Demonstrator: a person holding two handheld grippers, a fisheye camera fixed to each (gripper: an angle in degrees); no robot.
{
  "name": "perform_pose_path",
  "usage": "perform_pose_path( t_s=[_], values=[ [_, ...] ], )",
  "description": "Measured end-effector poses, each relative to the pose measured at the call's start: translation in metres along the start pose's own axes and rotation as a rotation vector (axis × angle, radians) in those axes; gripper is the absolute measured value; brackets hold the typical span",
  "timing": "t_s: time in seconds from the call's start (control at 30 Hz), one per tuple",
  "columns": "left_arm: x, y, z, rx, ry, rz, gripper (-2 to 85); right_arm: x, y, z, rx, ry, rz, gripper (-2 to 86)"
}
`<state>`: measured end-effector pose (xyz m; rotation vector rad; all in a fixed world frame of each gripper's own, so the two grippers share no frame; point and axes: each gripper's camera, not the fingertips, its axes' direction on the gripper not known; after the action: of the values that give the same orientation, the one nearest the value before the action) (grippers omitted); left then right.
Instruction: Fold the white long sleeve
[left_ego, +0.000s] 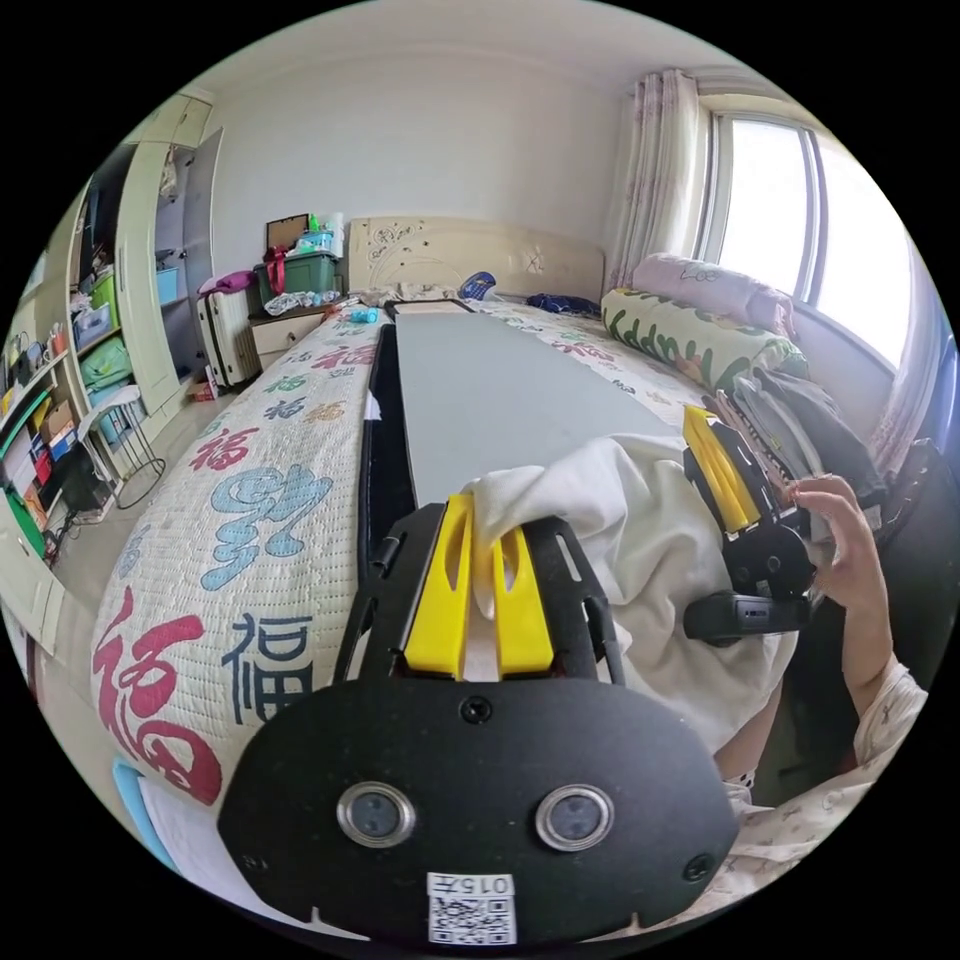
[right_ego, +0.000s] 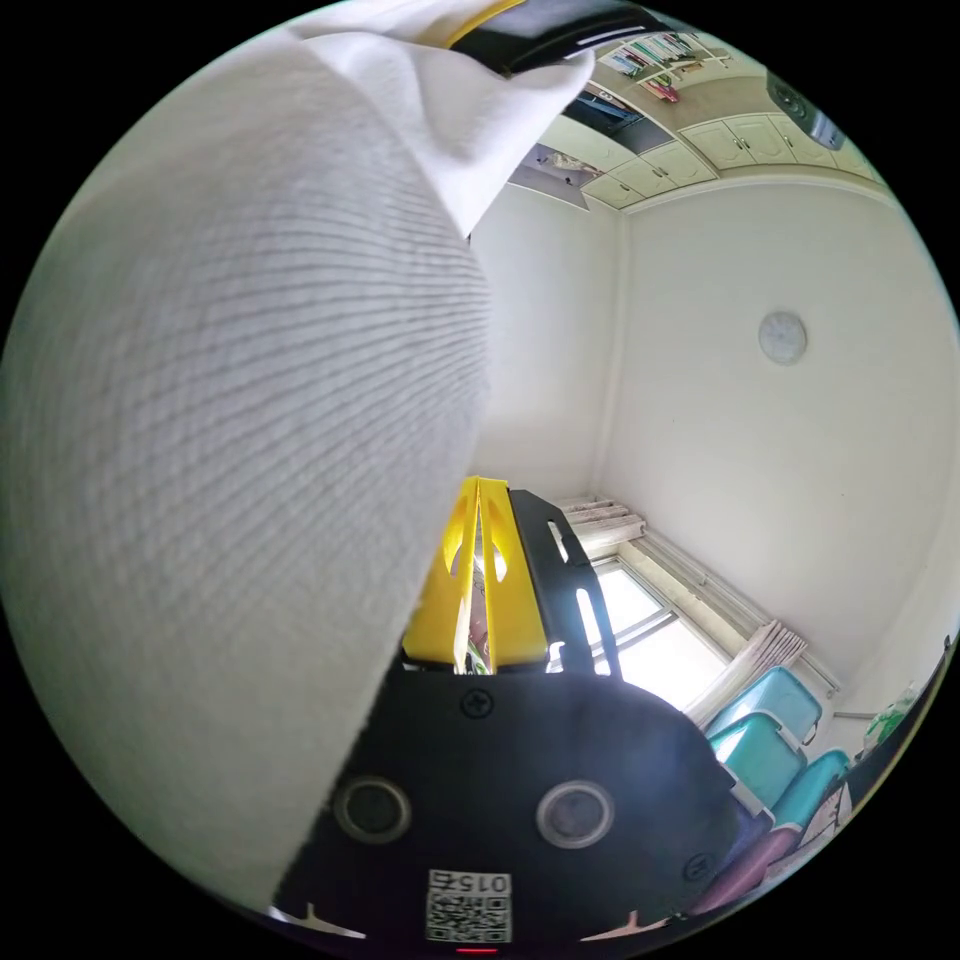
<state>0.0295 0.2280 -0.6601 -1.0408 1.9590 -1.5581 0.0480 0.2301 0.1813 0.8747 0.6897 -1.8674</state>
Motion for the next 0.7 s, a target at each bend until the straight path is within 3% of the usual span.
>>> perform_pose_path(
  t_s=[0.27, 0.37, 0.57, 0.7],
  values=[
    [-0.042, -0.047, -0.073, 0.11, 0.034, 0.068, -0.2, 0.035, -0.001, -0.014, 0.03, -0.082, -0.113, -0.9],
    [-0.049, -0.07, -0.098, 0.115, 0.01, 0.092, 0.1, 0.072, 0.019, -0.015, 0.015, -0.132, 0.015, -1.0],
    [-0.072, -0.093, -0.195, 0.168, -0.034, 0.216, 1.2, 0.232, 0.137, -0.012, 0.078, -0.639, 0.483, -1.0],
    [-0.076, -0.078, -0.299, 0.249, 0.043, 0.339, 2.2, 0.309, 0.224, -0.034, 0.308, -1.019, 0.627, -1.0]
  ],
)
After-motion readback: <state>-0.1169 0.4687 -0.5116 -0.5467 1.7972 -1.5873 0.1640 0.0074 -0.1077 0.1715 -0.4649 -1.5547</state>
